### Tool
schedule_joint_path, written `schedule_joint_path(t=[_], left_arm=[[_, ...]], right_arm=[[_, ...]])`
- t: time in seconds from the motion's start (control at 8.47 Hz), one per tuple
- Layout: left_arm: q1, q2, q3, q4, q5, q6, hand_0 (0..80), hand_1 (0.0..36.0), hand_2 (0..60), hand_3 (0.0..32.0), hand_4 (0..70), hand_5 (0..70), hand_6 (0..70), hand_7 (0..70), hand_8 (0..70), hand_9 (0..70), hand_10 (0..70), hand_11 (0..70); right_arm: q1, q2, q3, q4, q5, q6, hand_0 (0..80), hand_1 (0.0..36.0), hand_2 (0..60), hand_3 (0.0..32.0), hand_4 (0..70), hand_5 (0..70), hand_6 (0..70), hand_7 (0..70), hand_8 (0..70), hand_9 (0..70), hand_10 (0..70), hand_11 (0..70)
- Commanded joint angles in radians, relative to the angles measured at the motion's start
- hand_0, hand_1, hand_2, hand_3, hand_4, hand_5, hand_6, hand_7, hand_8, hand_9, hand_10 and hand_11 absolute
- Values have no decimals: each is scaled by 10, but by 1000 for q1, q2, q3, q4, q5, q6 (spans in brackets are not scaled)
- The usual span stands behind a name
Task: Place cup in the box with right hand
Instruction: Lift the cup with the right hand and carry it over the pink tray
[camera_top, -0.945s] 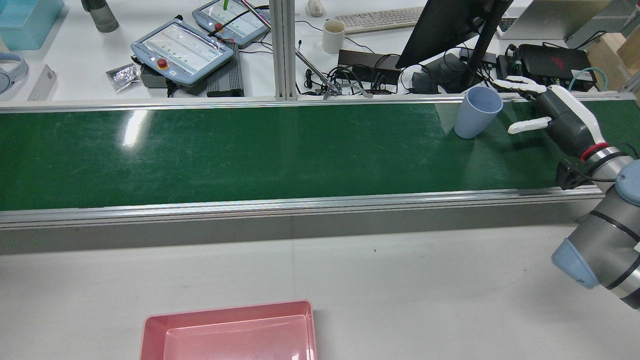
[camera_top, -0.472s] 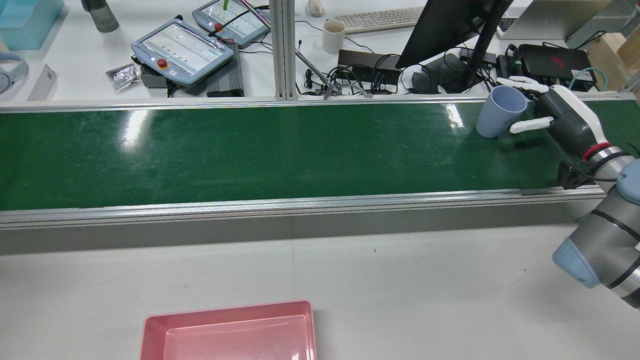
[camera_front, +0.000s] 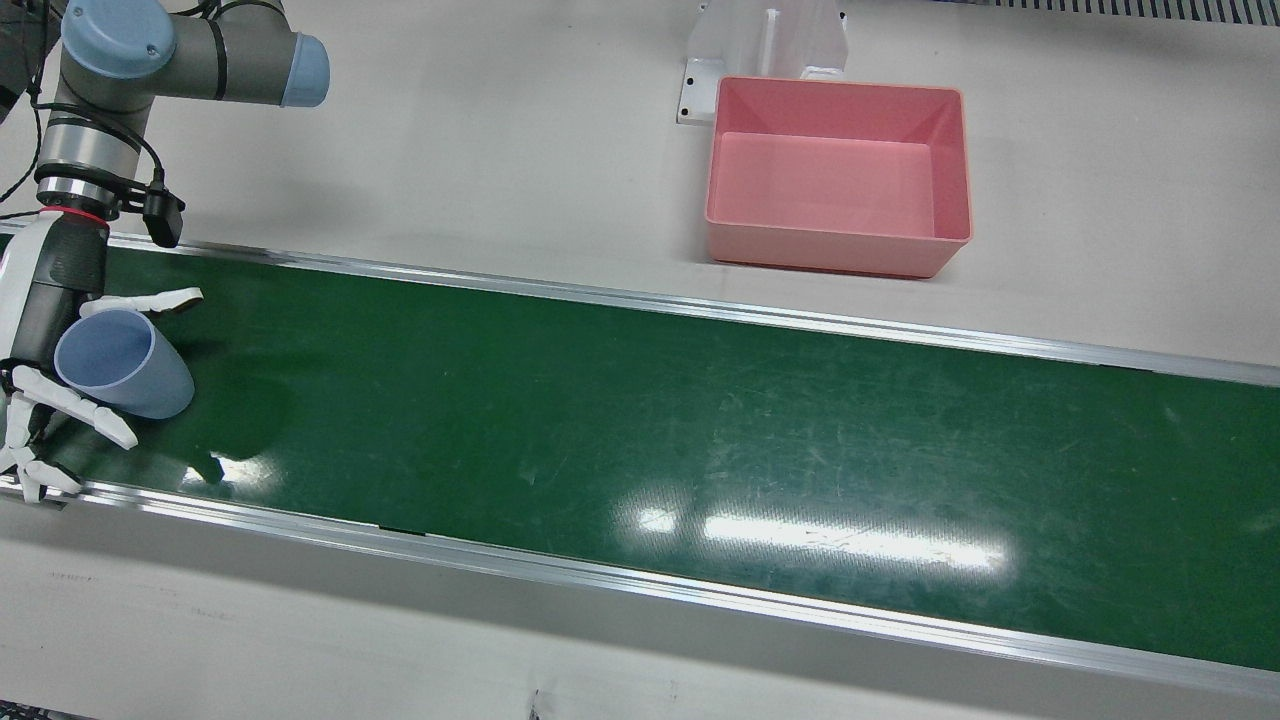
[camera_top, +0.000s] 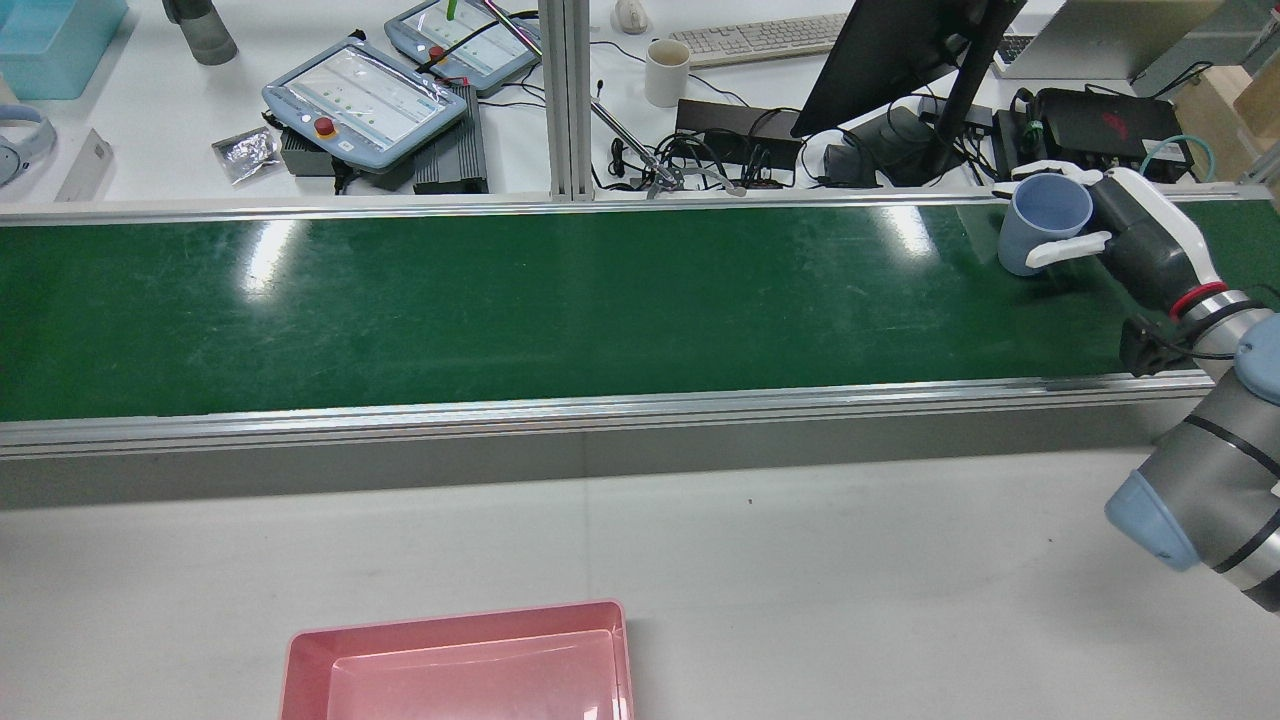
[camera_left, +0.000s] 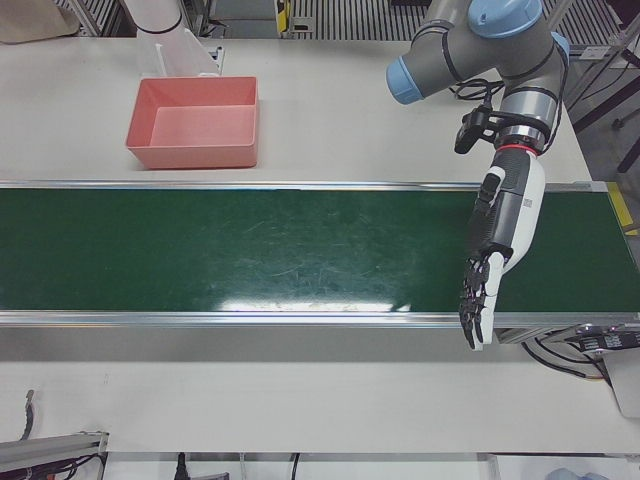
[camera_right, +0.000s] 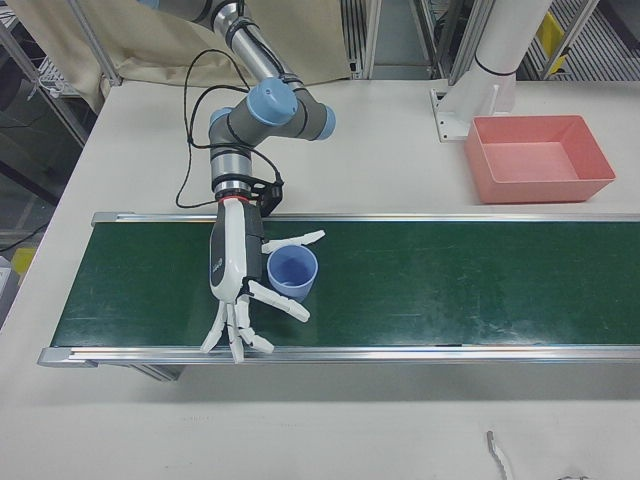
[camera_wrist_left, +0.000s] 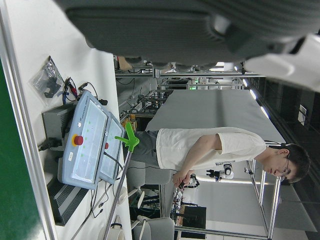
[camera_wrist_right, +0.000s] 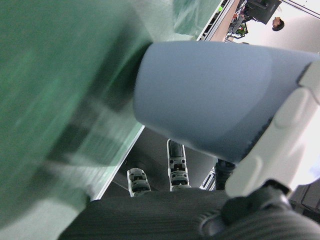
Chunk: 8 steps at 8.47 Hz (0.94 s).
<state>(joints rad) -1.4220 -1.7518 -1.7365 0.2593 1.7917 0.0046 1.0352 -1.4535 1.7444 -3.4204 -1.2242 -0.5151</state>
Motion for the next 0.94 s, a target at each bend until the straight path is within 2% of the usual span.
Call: schedule_joint_path(t=[0.0,0.12,0.24,0.35,0.47,0.59,0.83], left_arm=[[0,0,0,0,0,0,0,0,0,0,0,0,0,0,0,0,0,0],[0,0,0,0,0,0,0,0,0,0,0,0,0,0,0,0,0,0],[0,0,0,0,0,0,0,0,0,0,0,0,0,0,0,0,0,0],[0,0,0,0,0,0,0,0,0,0,0,0,0,0,0,0,0,0],[0,0,0,0,0,0,0,0,0,0,0,0,0,0,0,0,0,0],[0,0,0,0,0,0,0,0,0,0,0,0,0,0,0,0,0,0],[0,0,0,-2,0,0,0,0,0,0,0,0,0,0,0,0,0,0]], right_arm=[[20,5,6,-11,3,-16,455,24,91,0,700,0,81,401,24,106,0,0],[43,4,29,-11,2,-43,444,99,311,0,700,0,88,426,26,115,0,0],[67,-2,65,-11,2,-69,464,131,356,0,700,0,93,442,30,126,0,0],[103,-7,107,-11,0,-77,473,179,481,0,700,0,94,432,39,136,1,0],[129,-14,162,-22,-3,-77,476,197,534,0,700,0,92,410,40,134,3,0],[138,-34,243,-66,-3,-79,478,206,553,0,700,0,91,398,42,134,8,5],[106,-25,443,-146,2,-126,480,202,532,0,700,0,90,391,47,137,13,13]])
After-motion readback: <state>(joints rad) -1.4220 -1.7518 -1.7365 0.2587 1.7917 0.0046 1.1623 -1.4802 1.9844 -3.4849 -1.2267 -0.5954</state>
